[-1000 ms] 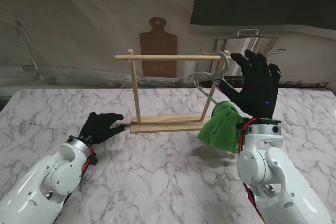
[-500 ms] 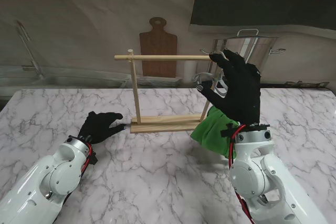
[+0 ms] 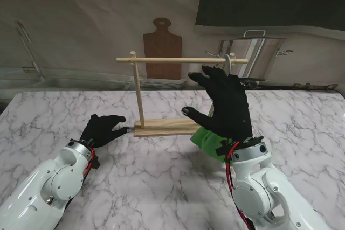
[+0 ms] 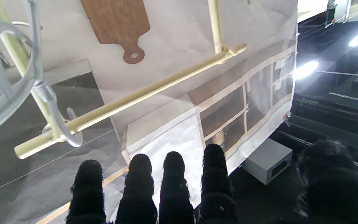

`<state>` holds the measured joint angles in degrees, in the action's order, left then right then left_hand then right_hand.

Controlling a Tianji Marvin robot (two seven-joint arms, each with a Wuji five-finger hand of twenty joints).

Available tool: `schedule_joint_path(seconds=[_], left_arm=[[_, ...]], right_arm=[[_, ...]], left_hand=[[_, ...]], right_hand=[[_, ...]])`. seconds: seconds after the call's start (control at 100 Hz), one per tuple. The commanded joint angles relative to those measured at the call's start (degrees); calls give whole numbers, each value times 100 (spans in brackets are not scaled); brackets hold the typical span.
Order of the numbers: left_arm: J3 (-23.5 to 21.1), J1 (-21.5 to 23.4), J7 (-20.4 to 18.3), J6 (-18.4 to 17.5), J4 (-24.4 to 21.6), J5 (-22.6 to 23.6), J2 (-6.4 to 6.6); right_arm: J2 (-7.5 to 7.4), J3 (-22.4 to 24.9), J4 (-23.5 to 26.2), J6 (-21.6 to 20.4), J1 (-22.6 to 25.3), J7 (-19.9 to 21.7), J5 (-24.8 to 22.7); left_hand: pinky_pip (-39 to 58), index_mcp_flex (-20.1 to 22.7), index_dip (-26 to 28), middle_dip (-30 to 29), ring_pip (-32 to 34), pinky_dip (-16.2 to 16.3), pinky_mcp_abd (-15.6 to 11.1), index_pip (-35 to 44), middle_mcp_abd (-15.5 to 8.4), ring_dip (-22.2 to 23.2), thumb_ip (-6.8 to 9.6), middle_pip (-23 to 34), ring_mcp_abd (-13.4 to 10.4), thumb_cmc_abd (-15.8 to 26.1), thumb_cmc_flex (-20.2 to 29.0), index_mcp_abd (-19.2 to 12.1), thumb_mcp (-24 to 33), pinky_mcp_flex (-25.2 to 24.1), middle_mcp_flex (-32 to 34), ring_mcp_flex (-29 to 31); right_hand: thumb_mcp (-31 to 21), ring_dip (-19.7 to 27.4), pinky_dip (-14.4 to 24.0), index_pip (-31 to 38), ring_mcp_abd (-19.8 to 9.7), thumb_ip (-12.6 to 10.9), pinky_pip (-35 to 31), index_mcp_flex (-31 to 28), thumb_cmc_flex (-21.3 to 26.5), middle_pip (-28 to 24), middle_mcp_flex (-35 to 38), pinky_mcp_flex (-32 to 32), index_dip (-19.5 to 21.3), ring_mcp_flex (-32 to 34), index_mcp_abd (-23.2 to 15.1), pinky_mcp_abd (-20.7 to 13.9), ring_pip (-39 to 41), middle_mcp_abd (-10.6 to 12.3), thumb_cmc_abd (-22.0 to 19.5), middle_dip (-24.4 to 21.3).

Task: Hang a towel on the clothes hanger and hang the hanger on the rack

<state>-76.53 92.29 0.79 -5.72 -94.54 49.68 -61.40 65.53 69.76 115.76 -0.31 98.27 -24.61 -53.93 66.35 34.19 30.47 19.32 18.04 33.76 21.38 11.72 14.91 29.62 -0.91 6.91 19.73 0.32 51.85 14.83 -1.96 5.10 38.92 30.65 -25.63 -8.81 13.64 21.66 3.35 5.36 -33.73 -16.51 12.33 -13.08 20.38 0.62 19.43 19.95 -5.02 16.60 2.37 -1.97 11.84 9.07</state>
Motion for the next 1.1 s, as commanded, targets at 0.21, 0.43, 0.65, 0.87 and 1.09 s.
schedule_joint_path(seconds=[0.21, 0.43, 0.65, 0.87, 1.09], left_arm=[[28, 1, -59, -36, 23, -34, -13], [46, -7, -54, -35, 26, -60, -16], [64, -14, -58, -32, 25, -60, -15], [61, 5, -18, -84, 12, -256, -42], [72, 66, 64, -151, -76, -627, -96]], right_arm=[[-125, 101, -59, -281, 311, 133, -446], [-146, 269, -23, -391, 580, 131, -513], [-151, 189, -100, -394, 666, 171, -453], [-148, -44, -294, -512, 596, 102, -372], [-140, -214, -620, -722, 381, 271, -69]], left_hand=[[-2458, -25, 13, 49, -55, 8, 79, -36, -41, 12, -6, -64, -73, 258, 145, -65, -17, -68, -100, -32], [-2456, -28, 11, 51, -51, 9, 80, -36, -50, 13, -7, -58, -75, 255, 143, -60, -19, -69, -93, -25], [-2455, -43, 7, 50, -53, 9, 72, -42, -53, 12, -6, -59, -78, 263, 146, -59, -15, -66, -105, -30], [-2551, -133, -21, 25, -150, -65, 48, -94, -35, -58, -9, -101, -65, 292, 138, -37, -16, -32, -191, -107], [-2909, -375, -124, -233, -464, -392, -62, -246, 11, -353, -19, -350, -119, 361, 127, -17, -22, -18, -730, -423]], right_hand=[[100, 147, 57, -13, -195, -146, 153, -371, -4, 89, 361, -59, -50, 2, -223, -86, -151, 100, -160, -14], [115, 130, 81, -57, 24, -144, 118, -345, -23, 91, 351, -24, -50, 24, -356, 11, -103, 309, -172, 4], [132, 118, 114, -105, 34, -140, 42, -234, -30, 105, 330, -89, -52, 99, -408, 8, -95, 296, -216, 5], [139, 65, 239, -100, -93, -150, -212, -188, -32, 37, 304, -215, -31, 196, -286, -68, -25, 189, -229, 45], [165, 33, 315, -91, -148, -152, -446, -68, -65, -59, 233, -249, -6, 243, -260, -90, 24, 224, -326, 94]])
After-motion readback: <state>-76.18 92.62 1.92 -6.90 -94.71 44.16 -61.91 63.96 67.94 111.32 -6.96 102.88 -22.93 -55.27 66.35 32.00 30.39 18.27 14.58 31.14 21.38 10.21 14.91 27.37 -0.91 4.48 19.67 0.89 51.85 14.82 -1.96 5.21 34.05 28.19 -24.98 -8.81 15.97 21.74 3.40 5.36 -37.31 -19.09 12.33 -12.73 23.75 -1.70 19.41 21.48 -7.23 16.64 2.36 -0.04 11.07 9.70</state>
